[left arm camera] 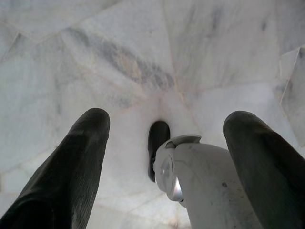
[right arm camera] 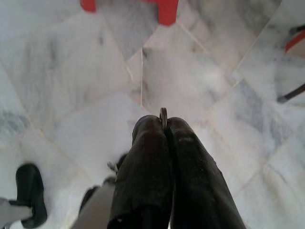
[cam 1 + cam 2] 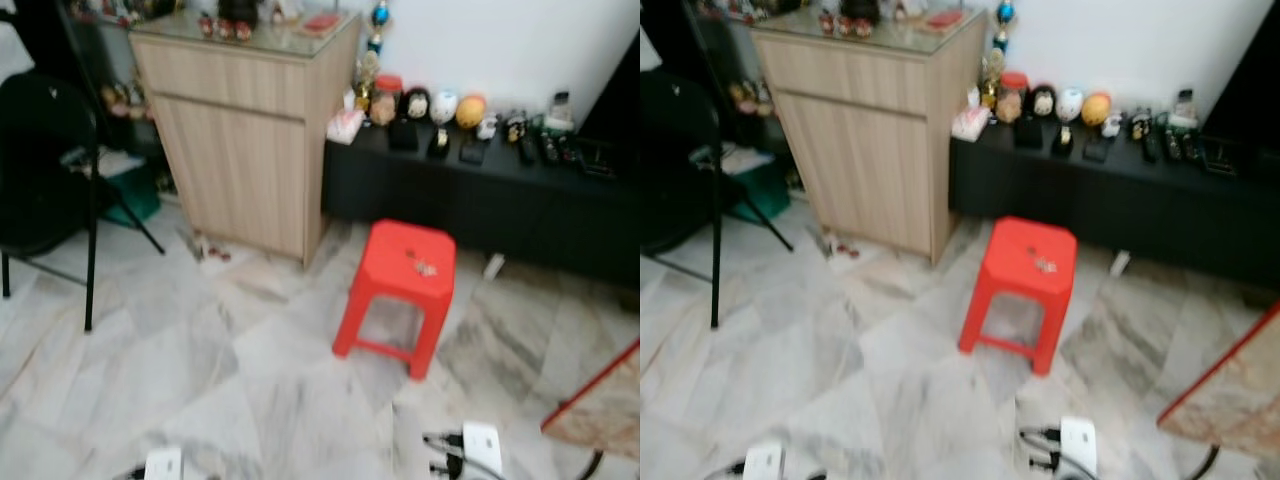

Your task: Hang keys on a hook

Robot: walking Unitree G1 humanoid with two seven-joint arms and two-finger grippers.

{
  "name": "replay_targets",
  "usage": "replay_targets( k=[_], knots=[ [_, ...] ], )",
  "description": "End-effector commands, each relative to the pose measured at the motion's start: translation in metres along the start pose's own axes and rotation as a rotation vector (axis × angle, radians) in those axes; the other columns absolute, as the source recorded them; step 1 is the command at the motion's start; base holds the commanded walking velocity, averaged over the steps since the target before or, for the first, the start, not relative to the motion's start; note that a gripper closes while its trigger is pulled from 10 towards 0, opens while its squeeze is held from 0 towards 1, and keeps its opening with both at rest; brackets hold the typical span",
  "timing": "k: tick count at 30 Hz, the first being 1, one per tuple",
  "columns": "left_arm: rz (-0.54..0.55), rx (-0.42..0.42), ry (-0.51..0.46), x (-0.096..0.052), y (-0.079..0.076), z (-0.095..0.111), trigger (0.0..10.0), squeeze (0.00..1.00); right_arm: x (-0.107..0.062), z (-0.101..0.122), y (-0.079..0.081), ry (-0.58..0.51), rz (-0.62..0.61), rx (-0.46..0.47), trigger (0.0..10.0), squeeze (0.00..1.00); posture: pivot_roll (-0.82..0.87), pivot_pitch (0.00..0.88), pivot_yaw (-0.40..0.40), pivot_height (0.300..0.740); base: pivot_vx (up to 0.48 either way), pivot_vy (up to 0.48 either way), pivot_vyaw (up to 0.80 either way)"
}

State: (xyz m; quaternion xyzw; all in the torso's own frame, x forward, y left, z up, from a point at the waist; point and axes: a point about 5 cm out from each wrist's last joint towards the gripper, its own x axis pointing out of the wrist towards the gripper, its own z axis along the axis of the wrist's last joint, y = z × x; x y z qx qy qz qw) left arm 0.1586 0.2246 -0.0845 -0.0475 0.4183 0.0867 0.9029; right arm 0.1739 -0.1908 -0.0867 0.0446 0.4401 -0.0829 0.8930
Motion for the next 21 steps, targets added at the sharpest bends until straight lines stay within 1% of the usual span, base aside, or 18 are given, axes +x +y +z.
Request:
replay_targets(
  k=[1, 7, 9, 13, 15, 17, 19, 21],
  knots=[
    [-0.012, 0.022, 0.008, -0.001, -0.002, -0.003, 10.0, 0.0, 0.0, 0.001, -0.003, -0.003, -0.009, 0.01, 10.0, 0.0, 0.1, 0.091, -0.059, 0.74, 0.0, 0.0, 0.0],
    [-0.019, 0.035, -0.009, 0.0, -0.003, 0.0, 10.0, 0.0, 0.0, 0.001, -0.004, 0.003, -0.021, 0.023, 10.0, 0.0, 0.1, 0.092, -0.06, 0.74, 0.0, 0.0, 0.0],
    [-0.019, 0.037, -0.011, 0.0, -0.003, 0.0, 10.0, 0.0, 0.0, 0.001, -0.004, 0.007, -0.024, 0.017, 10.0, 0.0, 0.1, 0.09, -0.061, 0.74, 0.0, -0.27, -0.54],
    [-0.021, 0.044, -0.02, 0.0, -0.004, 0.002, 10.0, 0.0, 0.001, 0.005, -0.01, -0.016, -0.059, 0.102, 10.0, 0.0, 0.09, 0.091, -0.06, 0.74, 0.0, -0.299, -0.66],
    [-0.025, 0.047, -0.023, 0.001, -0.005, 0.003, 10.0, 0.0, 0.001, 0.006, -0.011, -0.023, -0.066, 0.106, 10.0, 0.0, 0.09, 0.091, -0.06, 0.74, 0.0, -0.311, -0.68],
    [-0.027, 0.048, -0.024, 0.001, -0.006, 0.003, 10.0, 0.0, 0.001, 0.007, -0.011, -0.03, -0.066, 0.102, 10.0, 0.0, 0.09, 0.09, -0.061, 0.74, 0.0, -0.315, 0.0],
    [-0.03, 0.049, -0.027, 0.001, -0.007, 0.003, 10.0, 0.0, 0.0, 0.008, -0.013, -0.04, -0.083, 0.134, 10.0, 0.0, 0.09, 0.091, -0.062, 0.74, 0.0, -0.315, 0.0],
    [-0.033, 0.051, -0.03, 0.001, -0.007, 0.004, 10.0, 0.0, 0.0, 0.008, -0.014, -0.043, -0.087, 0.142, 10.0, 0.0, 0.09, 0.092, -0.062, 0.74, 0.0, -0.323, 0.0]
  ],
)
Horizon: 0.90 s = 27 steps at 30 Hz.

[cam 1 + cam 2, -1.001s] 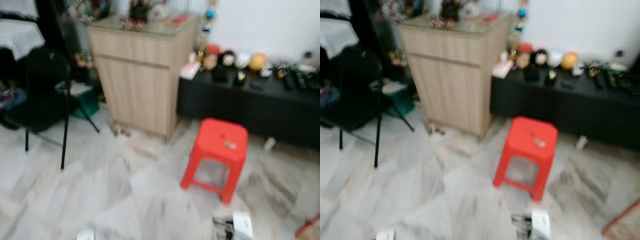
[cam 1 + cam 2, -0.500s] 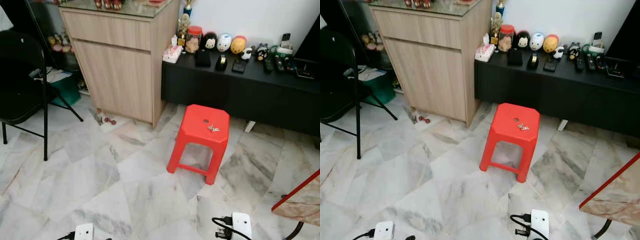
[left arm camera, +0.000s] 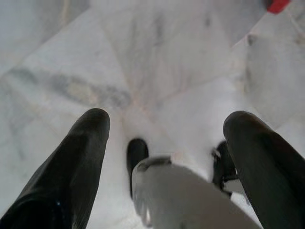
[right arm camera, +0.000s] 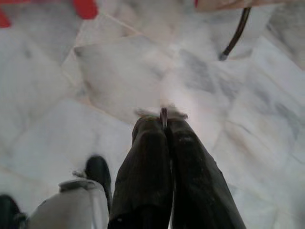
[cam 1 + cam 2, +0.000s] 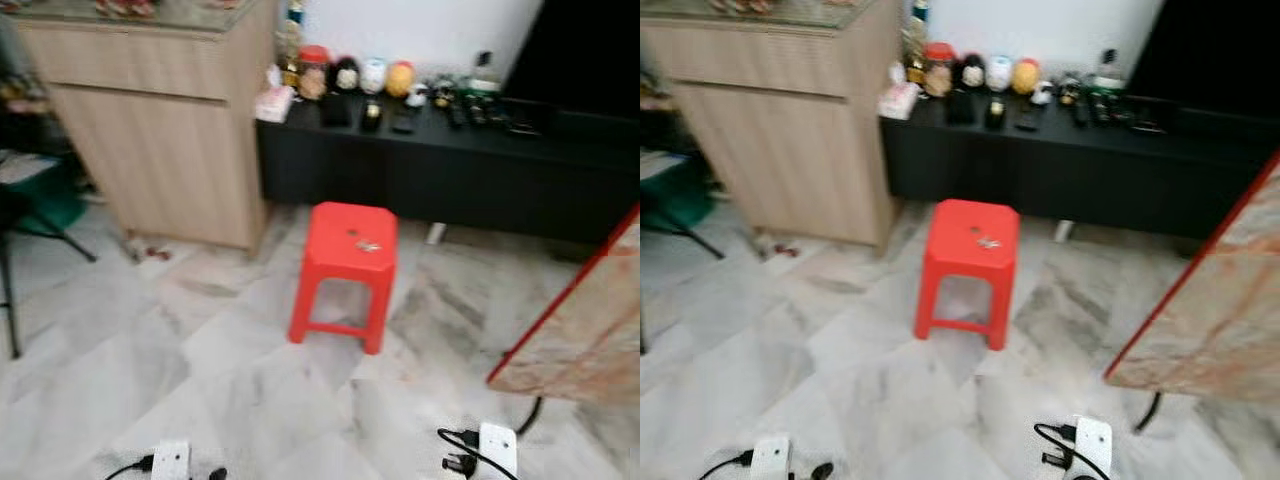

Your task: Hang keys on a hook

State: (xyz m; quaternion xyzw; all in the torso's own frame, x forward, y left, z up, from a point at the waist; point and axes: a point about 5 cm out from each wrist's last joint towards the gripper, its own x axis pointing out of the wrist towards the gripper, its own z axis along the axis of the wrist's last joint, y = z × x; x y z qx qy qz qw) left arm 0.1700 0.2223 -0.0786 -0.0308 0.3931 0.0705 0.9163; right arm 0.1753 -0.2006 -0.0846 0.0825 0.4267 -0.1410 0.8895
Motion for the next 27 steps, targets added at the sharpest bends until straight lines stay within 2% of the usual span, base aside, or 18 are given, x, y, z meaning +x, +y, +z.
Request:
replay_targets(
  k=[1, 17, 27],
  knots=[
    [-0.015, 0.012, 0.026, -0.002, -0.003, -0.008, 10.0, 0.0, 0.001, 0.005, -0.004, -0.026, -0.016, 0.027, 10.0, 0.0, 0.09, 0.092, -0.061, 0.74, 0.0, -0.349, 0.0],
    [-0.031, 0.028, 0.015, -0.002, -0.007, -0.007, 10.0, 0.0, 0.001, 0.006, -0.004, -0.028, -0.013, 0.016, 10.0, 0.0, 0.1, 0.066, -0.058, 0.74, 0.0, -0.37, 0.0],
    [-0.039, 0.032, 0.009, -0.002, -0.008, -0.008, 10.0, 0.0, 0.002, 0.016, -0.004, -0.074, -0.029, 0.012, 10.0, 0.0, 0.1, 0.055, -0.059, 0.74, 0.0, -0.378, 0.0]
  ],
)
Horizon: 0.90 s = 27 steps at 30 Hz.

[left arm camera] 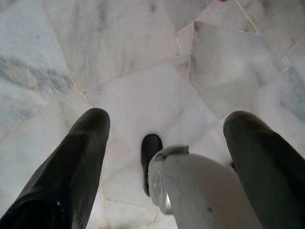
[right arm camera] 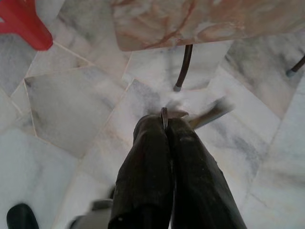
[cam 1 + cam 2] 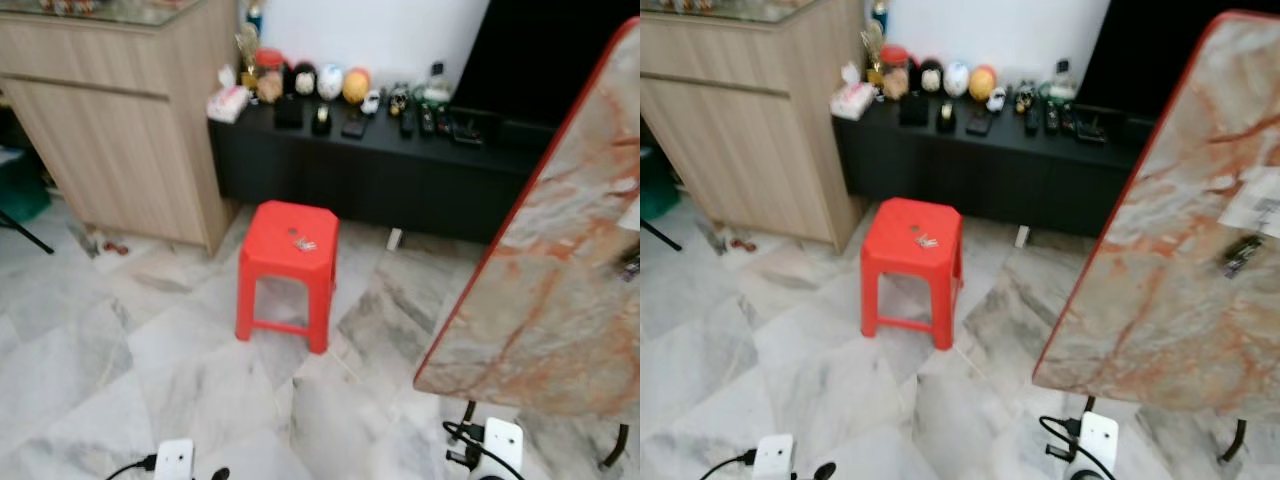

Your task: Hang keys on a hook

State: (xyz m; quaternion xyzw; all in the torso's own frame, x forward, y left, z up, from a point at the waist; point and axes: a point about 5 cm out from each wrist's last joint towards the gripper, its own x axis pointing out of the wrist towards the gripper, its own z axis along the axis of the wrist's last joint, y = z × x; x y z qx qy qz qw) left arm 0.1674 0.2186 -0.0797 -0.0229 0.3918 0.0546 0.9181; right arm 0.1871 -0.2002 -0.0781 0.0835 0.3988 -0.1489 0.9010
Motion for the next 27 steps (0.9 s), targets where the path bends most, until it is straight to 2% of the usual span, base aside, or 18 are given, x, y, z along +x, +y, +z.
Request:
replay_targets(
  k=[1, 9, 11, 13, 17, 21, 27],
  knots=[
    [-0.017, 0.005, 0.013, -0.001, -0.006, -0.005, 10.0, 0.0, 0.001, 0.005, -0.007, -0.02, -0.022, -0.004, 10.0, 0.0, 0.1, 0.053, -0.06, 0.74, 0.0, -0.379, 0.0],
    [-0.022, 0.005, 0.011, -0.001, -0.007, -0.006, 10.0, 0.0, 0.003, 0.017, -0.001, -0.066, -0.009, 0.011, 10.0, 0.0, 0.1, 0.053, -0.061, 0.74, 0.0, -0.379, 0.0],
    [-0.023, 0.003, 0.009, -0.001, -0.007, -0.006, 10.0, 0.0, 0.005, 0.03, 0.003, -0.117, -0.008, 0.034, 10.0, 0.0, 0.1, 0.054, -0.063, 0.74, 0.0, -0.381, 0.0],
    [-0.023, 0.003, 0.009, -0.001, -0.007, -0.006, 10.0, 0.0, 0.005, 0.032, 0.004, -0.125, -0.008, 0.037, 10.0, 0.0, 0.1, 0.054, -0.063, 0.74, 0.0, -0.379, 0.0],
    [-0.025, 0.003, 0.008, -0.001, -0.007, -0.006, 10.0, 0.0, 0.008, 0.056, 0.009, -0.215, -0.013, 0.048, 10.0, 0.0, 0.09, 0.064, -0.062, 0.74, 0.0, -0.381, 0.0],
    [-0.024, 0.001, 0.005, -0.001, -0.006, -0.005, 10.0, 0.0, 0.008, 0.088, 0.01, -0.328, -0.053, 0.099, 10.0, 0.0, 0.1, 0.08, -0.065, 0.74, 0.0, -0.378, 0.0],
    [-0.015, -0.015, -0.003, -0.001, -0.005, -0.004, 10.0, 0.0, 0.003, 0.127, 0.004, -0.505, -0.146, 0.103, 10.0, 0.0, 0.09, 0.092, -0.064, 0.74, 0.0, 0.0, 0.0]
  ],
)
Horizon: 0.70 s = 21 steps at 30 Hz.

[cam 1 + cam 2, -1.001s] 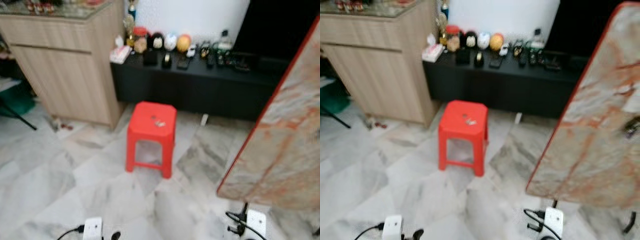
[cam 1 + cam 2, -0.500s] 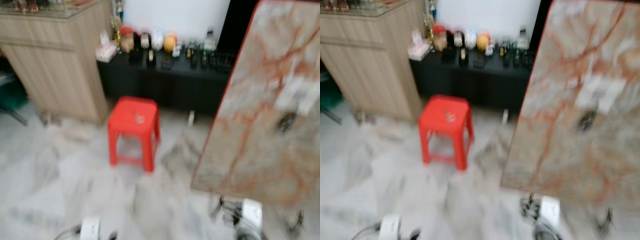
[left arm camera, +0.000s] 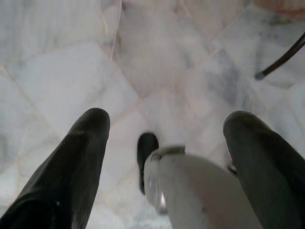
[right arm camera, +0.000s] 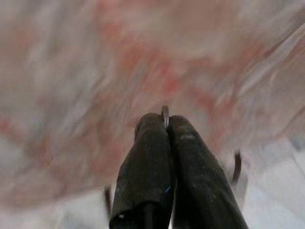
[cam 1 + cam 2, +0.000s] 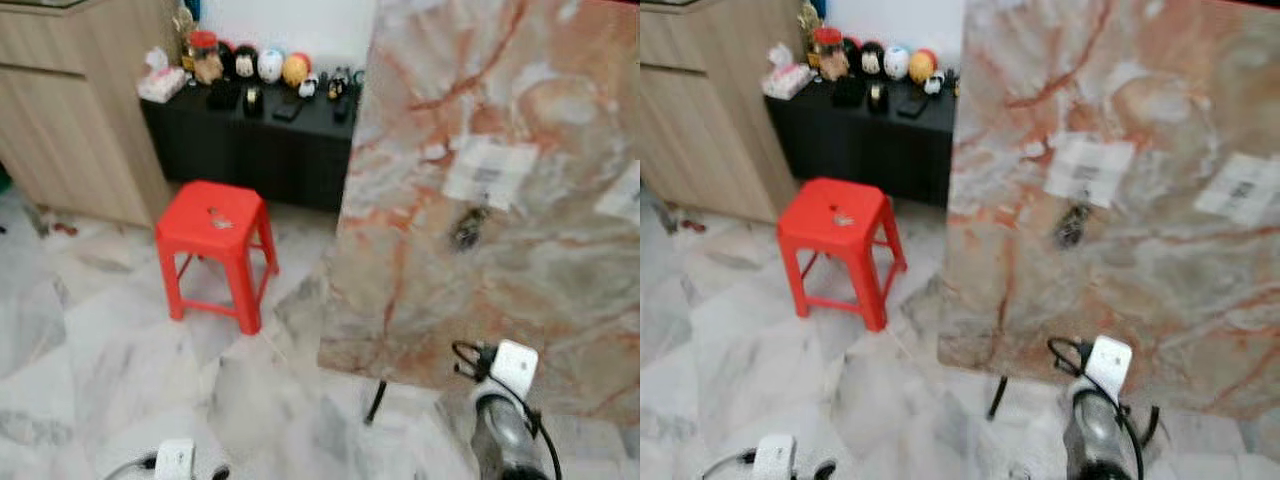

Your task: Hang keys on a hook

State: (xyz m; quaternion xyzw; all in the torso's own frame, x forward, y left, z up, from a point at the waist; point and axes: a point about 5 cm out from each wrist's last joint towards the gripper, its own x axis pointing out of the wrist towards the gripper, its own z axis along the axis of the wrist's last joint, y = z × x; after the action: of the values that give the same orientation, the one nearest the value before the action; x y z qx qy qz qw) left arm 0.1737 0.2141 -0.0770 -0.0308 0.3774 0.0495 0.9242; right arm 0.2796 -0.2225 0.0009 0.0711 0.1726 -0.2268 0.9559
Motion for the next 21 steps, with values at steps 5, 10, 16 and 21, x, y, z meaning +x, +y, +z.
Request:
replay_targets(
  k=[5, 10, 16, 21],
  knots=[
    [0.002, -0.003, 0.027, -0.003, 0.001, -0.009, 10.0, 0.0, 0.004, 0.035, -0.012, -0.273, -0.156, -0.427, 10.0, 0.0, 0.08, 0.098, -0.06, 0.74, 0.0, 0.0, 0.0],
    [0.0, -0.002, 0.027, -0.003, 0.001, -0.009, 10.0, 0.0, 0.003, 0.059, -0.033, -0.447, -0.422, -0.663, 10.0, 0.0, 0.08, 0.095, -0.056, 0.74, 0.0, 0.0, 0.0],
    [-0.001, 0.001, 0.024, -0.003, 0.002, -0.008, 10.0, 0.0, -0.001, 0.077, -0.026, -0.618, -0.466, -0.815, 10.0, 0.0, 0.08, 0.087, -0.051, 0.74, 0.0, 0.0, 0.0],
    [0.0, 0.0, 0.018, -0.002, 0.003, -0.006, 10.0, 0.0, -0.003, 0.09, -0.009, -0.757, -0.479, -0.888, 10.0, 0.0, 0.09, 0.083, -0.047, 0.74, 0.0, 0.0, 0.0]
  ],
)
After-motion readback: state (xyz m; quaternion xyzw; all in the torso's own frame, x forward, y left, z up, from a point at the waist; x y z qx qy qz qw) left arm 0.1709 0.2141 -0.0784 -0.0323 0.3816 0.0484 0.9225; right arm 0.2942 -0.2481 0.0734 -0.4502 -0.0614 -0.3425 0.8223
